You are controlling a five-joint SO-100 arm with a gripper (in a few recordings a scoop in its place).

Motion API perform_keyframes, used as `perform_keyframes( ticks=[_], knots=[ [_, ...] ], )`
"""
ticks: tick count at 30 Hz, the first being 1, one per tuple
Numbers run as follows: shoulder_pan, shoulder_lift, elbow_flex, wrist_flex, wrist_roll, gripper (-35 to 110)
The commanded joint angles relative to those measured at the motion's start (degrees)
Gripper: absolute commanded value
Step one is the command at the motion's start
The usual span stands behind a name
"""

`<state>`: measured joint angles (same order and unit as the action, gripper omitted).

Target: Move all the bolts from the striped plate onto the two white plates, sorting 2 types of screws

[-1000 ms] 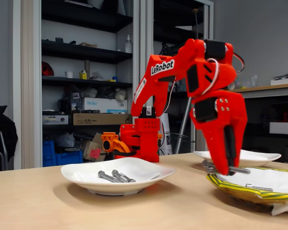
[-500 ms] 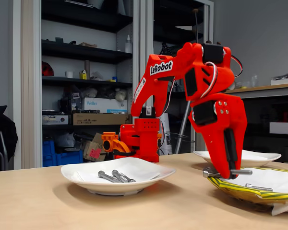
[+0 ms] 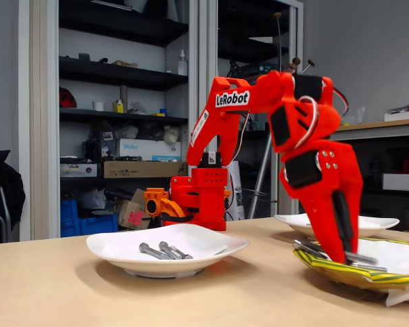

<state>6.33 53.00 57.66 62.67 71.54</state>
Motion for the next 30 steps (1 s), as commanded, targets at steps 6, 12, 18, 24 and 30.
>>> perform_keyframes(
  ticks=[6,12,18,24,30],
  knots=[
    [-3.16,1.32,1.76,-6.33,4.57,0],
    [-4.48,1.93,5.19,-9.67,6.24,0],
    [-4.22,3.16,5.19,-8.00,5.27,0],
    [-1.23,6.68,2.72,-1.76,1.14,0],
    [3.87,13.18,0.26,8.79,-4.04,0]
  ],
)
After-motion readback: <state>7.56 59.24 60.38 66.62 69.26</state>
